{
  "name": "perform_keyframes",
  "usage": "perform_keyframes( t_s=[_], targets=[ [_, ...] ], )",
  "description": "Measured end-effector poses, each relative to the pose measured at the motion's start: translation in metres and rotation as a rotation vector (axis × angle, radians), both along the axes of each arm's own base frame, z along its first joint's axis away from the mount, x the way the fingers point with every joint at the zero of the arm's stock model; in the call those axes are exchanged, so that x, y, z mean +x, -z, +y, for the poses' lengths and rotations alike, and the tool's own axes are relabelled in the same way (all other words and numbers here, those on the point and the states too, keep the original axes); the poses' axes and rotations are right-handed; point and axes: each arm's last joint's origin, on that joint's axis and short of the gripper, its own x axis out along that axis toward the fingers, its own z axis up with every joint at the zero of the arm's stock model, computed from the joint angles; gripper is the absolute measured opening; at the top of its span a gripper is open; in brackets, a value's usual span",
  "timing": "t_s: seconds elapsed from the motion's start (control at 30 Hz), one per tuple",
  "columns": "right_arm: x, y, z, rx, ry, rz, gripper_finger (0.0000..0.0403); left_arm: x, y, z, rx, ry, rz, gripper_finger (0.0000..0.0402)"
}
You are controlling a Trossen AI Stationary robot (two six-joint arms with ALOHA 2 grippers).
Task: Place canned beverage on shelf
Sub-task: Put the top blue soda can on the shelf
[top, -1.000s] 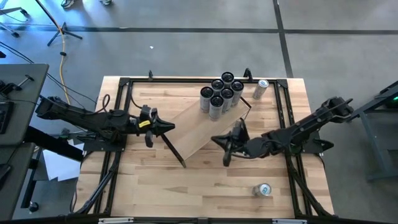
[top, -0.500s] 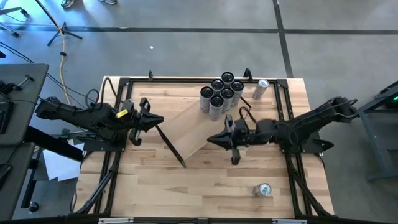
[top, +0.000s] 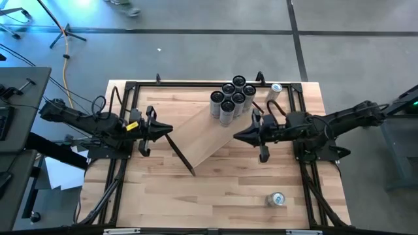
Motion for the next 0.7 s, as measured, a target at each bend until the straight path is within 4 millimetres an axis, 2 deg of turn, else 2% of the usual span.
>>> perform_keyframes(
  t_s=[0.7],
  targets=[
    [0.0012, -0.0016, -0.0024, 0.001, 0.038, -0.021, 0.0000, -0.0003, -0.0019, 0.0011, 0.026, -0.017, -0.016, 0.0007]
  ],
)
